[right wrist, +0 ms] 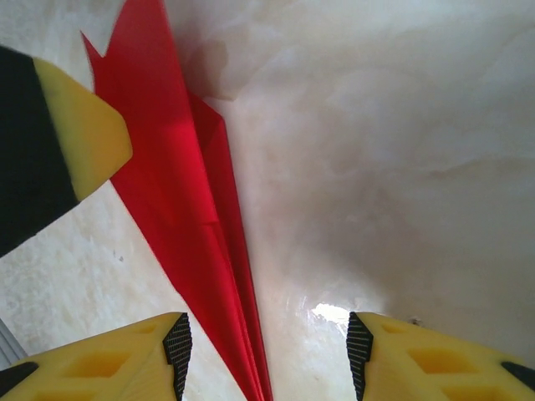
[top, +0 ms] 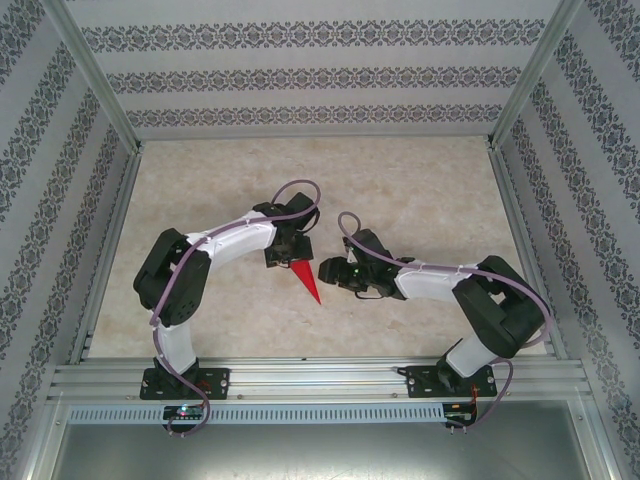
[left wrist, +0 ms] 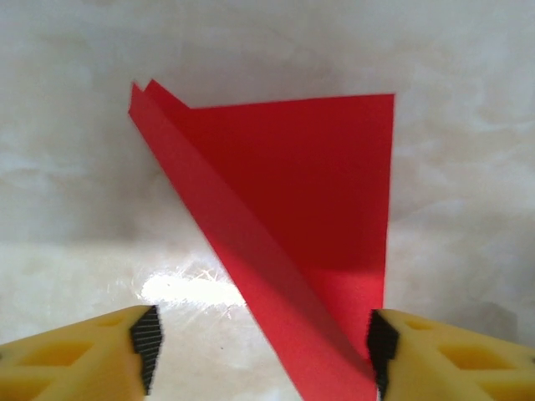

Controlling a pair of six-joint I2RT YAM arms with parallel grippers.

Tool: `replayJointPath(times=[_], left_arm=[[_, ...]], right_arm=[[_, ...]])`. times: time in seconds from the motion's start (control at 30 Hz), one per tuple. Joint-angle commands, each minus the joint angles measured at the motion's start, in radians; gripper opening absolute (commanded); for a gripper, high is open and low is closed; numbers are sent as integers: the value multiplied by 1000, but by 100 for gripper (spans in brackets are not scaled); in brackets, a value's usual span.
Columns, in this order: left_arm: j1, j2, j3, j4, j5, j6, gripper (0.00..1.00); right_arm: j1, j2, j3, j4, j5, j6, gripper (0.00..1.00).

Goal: Fold a paper plane with a square sheet of paper (pick it up from the middle)
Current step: Turn over the paper plane at the center of the table.

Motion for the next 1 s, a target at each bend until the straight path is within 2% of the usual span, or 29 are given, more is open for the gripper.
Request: replayJointPath(times=[0.0, 0.2, 0.53, 0.97], left_arm=[[14, -59, -60, -5, 0, 0, 62], [18, -153, -151, 26, -33, -19, 48], [23, -158, -171, 16, -48, -14, 29], [29, -161, -186, 18, -48, -7, 27]], right_arm=[[10, 32, 33, 20, -36, -14, 55], [21, 75, 76, 28, -82, -43, 55], [37, 160, 152, 26, -129, -81, 55], [55, 207, 201, 6, -183, -141, 54]])
